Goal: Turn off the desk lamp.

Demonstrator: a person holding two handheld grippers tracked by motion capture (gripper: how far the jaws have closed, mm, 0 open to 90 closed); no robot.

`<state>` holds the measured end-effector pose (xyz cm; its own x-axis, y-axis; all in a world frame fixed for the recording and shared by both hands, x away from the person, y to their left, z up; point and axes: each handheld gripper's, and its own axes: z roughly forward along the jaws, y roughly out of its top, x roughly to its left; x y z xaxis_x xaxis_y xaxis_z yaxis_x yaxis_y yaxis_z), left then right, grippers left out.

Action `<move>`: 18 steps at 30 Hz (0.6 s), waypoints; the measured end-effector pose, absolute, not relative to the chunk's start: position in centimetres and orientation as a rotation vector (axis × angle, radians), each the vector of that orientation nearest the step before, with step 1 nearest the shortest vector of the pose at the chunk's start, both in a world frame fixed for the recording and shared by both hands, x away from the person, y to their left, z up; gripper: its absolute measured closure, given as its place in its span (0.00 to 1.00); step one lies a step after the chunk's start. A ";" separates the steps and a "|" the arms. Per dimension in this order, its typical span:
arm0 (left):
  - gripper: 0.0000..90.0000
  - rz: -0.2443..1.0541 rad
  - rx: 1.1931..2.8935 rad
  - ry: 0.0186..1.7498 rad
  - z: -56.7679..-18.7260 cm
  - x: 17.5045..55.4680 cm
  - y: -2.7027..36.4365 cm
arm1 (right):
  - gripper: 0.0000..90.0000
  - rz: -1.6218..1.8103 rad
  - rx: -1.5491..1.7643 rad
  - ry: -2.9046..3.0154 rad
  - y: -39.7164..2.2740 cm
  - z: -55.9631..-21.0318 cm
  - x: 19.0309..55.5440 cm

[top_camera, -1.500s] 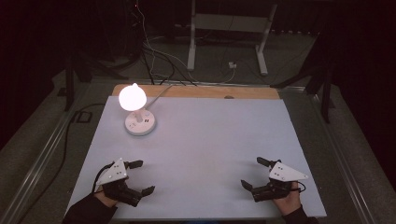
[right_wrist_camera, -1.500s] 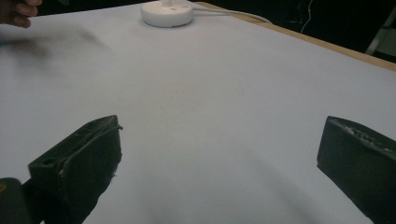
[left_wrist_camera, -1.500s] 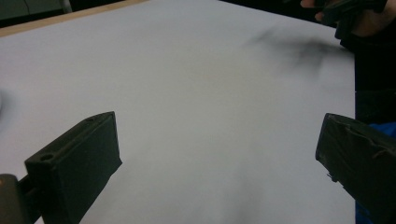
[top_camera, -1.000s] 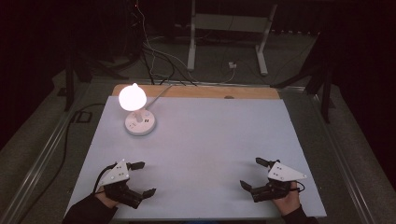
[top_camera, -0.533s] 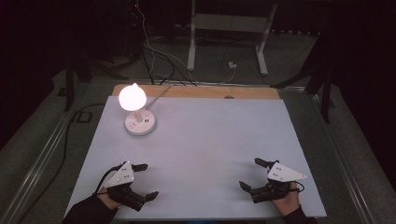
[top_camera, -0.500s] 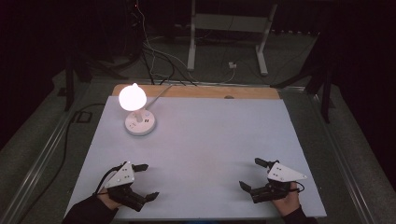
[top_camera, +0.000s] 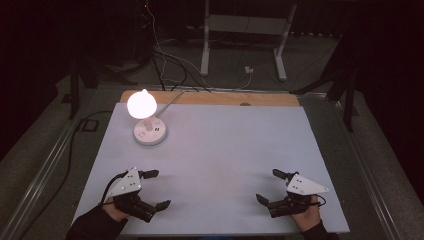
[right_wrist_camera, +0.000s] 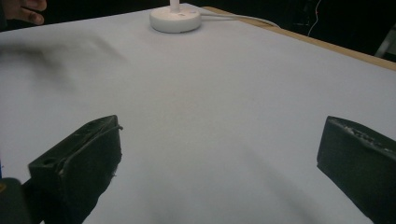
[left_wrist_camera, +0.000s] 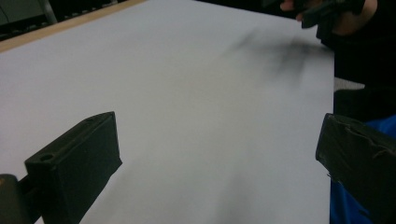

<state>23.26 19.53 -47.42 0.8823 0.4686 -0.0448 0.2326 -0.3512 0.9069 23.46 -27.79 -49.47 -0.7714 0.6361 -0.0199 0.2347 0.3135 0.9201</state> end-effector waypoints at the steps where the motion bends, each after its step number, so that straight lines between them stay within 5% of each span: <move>1: 0.00 0.276 1.947 0.518 -47.3 23.3 19.5 | 0.00 1.448 0.775 2.206 -27.8 -49.5 23.4; 18: 0.00 0.359 1.906 0.606 -45.5 25.6 19.3 | 0.00 1.453 0.779 2.212 -27.8 -49.5 23.5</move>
